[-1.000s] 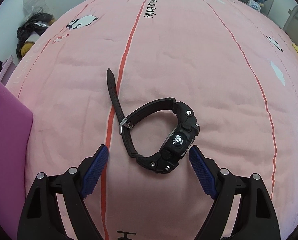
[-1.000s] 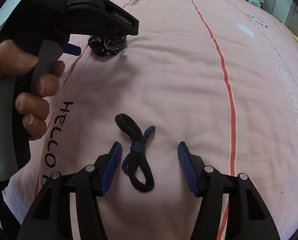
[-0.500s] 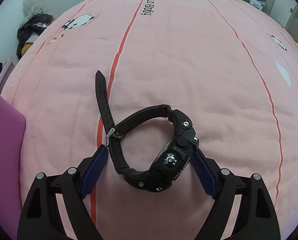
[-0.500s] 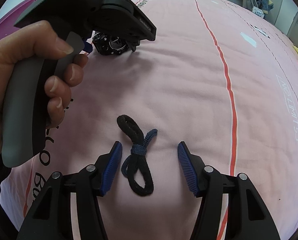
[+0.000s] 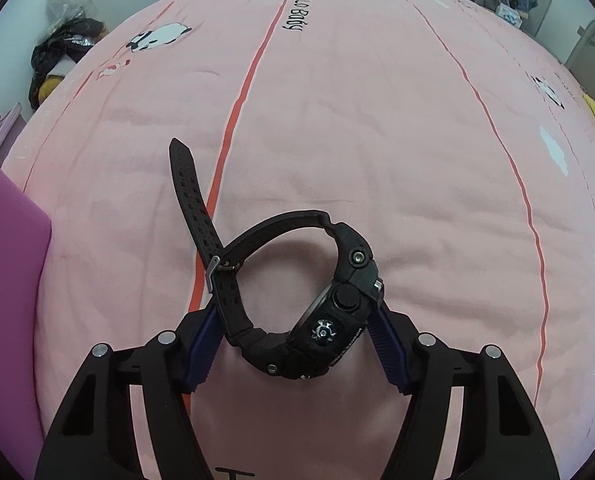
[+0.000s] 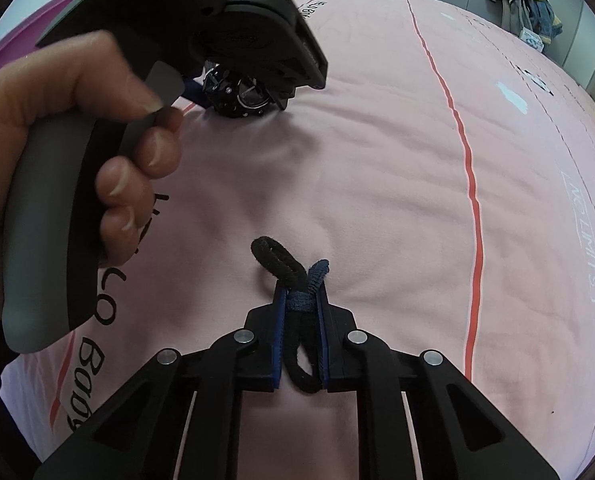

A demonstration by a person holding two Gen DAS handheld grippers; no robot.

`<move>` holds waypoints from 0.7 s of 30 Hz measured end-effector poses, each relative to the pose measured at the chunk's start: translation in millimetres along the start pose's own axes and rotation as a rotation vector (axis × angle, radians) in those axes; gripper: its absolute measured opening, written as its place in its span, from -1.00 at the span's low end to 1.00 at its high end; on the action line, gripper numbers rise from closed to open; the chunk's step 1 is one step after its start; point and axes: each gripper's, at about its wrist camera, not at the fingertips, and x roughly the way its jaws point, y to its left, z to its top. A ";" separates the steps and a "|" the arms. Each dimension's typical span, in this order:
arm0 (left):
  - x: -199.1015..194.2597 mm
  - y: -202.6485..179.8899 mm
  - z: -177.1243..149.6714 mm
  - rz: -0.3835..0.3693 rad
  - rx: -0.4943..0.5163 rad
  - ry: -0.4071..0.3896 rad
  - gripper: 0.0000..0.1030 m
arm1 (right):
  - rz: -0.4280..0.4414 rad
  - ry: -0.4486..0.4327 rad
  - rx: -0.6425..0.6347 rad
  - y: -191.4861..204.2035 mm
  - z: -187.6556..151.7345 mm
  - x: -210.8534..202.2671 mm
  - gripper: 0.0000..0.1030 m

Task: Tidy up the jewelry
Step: 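Carry the watch and hair tie over the purple tub with both tools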

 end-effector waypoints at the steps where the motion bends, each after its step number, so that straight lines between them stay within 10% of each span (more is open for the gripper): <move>1: -2.2 2.1 -2.4 -0.008 -0.008 0.004 0.26 | 0.015 0.000 0.013 -2.5 -0.3 -1.3 -0.75; 21: -115.8 30.1 -66.1 -0.027 -0.035 -0.071 0.26 | 0.065 -0.039 0.094 -38.7 -13.4 -82.9 -0.75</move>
